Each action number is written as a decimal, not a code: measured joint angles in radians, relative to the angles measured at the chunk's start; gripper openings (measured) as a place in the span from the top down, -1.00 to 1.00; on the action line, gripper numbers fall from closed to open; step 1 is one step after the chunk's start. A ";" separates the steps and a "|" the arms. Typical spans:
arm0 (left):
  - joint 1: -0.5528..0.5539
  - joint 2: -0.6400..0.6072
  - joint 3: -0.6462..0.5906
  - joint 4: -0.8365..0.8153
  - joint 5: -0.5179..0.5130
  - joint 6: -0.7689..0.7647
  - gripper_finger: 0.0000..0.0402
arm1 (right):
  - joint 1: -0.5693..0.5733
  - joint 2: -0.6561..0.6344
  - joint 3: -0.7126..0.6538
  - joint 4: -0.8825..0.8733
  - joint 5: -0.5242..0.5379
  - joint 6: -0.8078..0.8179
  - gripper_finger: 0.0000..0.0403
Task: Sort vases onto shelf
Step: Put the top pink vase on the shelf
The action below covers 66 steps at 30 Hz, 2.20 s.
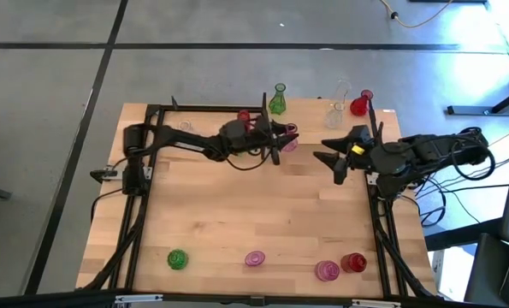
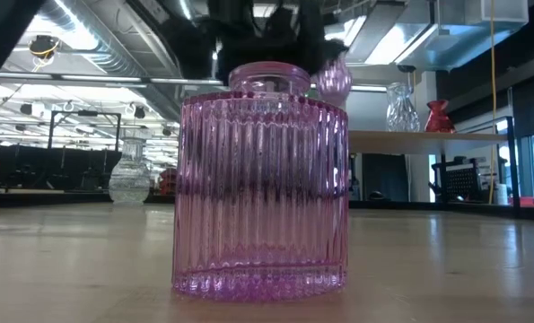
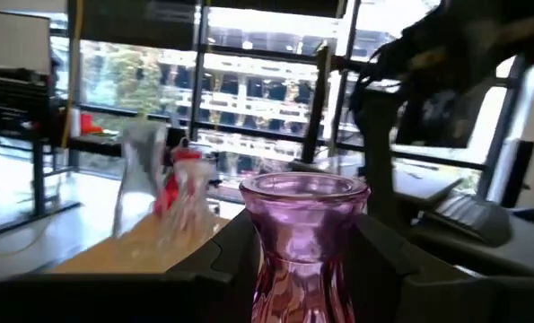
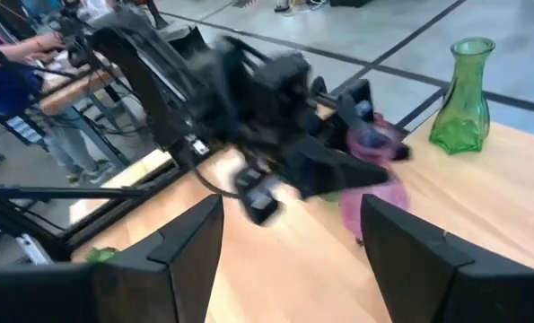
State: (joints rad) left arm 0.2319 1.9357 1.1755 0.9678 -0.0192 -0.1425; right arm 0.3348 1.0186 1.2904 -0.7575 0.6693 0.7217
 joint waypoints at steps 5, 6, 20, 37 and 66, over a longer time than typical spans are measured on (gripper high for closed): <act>0.017 0.076 0.026 0.055 -0.058 0.025 0.42 | 0.000 -0.009 0.000 -0.031 -0.014 0.038 -0.21; 0.020 0.086 0.042 0.056 -0.062 0.044 0.42 | 0.000 -0.009 0.000 -0.035 -0.014 0.040 -0.21; 0.053 0.140 0.171 -0.098 -0.079 0.168 0.42 | -0.001 -0.009 0.000 -0.065 -0.033 0.040 -0.21; 0.049 0.229 0.173 0.035 -0.125 0.022 0.38 | -0.001 -0.009 0.000 -0.081 -0.052 0.039 -0.21; 0.051 0.232 0.170 0.010 -0.123 0.074 0.12 | -0.001 -0.009 0.000 -0.100 -0.033 0.029 -0.21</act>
State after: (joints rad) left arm 0.2830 2.1674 1.3459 0.9775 -0.1417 -0.0681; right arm 0.3336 1.0100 1.2900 -0.8574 0.6365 0.7506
